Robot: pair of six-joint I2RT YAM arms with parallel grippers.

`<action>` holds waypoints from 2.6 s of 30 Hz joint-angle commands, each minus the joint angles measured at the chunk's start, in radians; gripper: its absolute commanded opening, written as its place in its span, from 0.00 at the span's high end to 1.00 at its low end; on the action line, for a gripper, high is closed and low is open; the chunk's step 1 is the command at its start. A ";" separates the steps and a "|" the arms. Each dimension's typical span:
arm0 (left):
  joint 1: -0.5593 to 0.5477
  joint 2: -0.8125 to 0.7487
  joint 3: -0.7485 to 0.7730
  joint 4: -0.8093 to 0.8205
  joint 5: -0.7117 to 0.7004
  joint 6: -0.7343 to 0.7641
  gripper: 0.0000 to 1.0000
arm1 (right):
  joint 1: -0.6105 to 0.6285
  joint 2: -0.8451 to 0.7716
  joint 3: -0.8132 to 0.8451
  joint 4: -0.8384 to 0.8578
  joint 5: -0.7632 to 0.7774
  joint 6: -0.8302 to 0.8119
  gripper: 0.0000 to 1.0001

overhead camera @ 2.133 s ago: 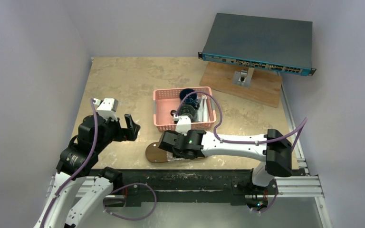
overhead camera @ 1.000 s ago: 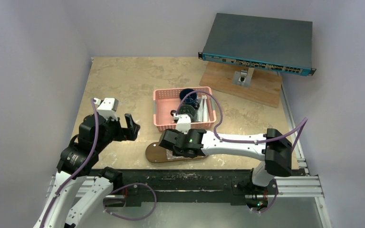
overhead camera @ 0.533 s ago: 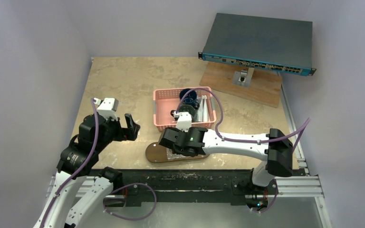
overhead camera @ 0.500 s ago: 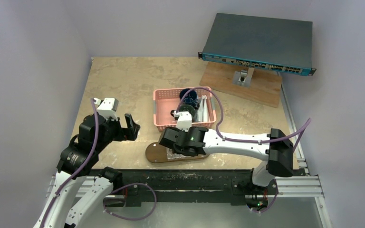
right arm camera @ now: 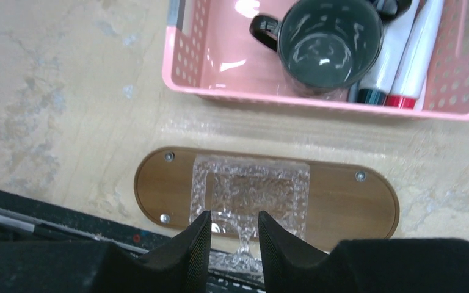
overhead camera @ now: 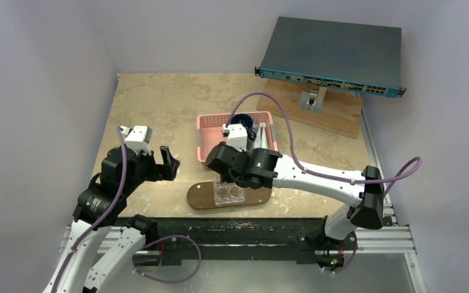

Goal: Prepare toiletry sets of a toothbrush and toothpaste on the tray

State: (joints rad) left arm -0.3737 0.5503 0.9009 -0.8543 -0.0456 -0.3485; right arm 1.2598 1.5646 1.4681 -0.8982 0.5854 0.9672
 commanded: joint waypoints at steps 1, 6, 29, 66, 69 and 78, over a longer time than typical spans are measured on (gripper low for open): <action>-0.002 0.003 -0.005 0.018 -0.017 -0.008 0.00 | -0.063 0.020 0.096 0.005 0.040 -0.139 0.64; -0.002 0.008 -0.006 0.016 -0.024 -0.009 0.00 | -0.144 0.075 0.140 0.061 0.008 -0.271 0.64; -0.002 0.013 -0.010 0.015 -0.033 -0.006 0.00 | -0.336 0.344 0.194 0.247 -0.166 -0.468 0.63; -0.002 0.013 -0.008 0.016 -0.031 -0.005 0.00 | -0.382 0.492 0.204 0.252 -0.247 -0.522 0.82; -0.002 0.013 -0.008 0.017 -0.031 -0.003 0.00 | -0.383 0.497 0.214 0.245 -0.251 -0.536 0.93; -0.002 0.016 -0.007 0.017 -0.027 -0.004 0.00 | -0.382 0.450 0.228 0.253 -0.237 -0.569 1.00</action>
State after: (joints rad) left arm -0.3737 0.5602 0.9009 -0.8543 -0.0662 -0.3550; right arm 0.8822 2.0571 1.6550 -0.6685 0.3435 0.4255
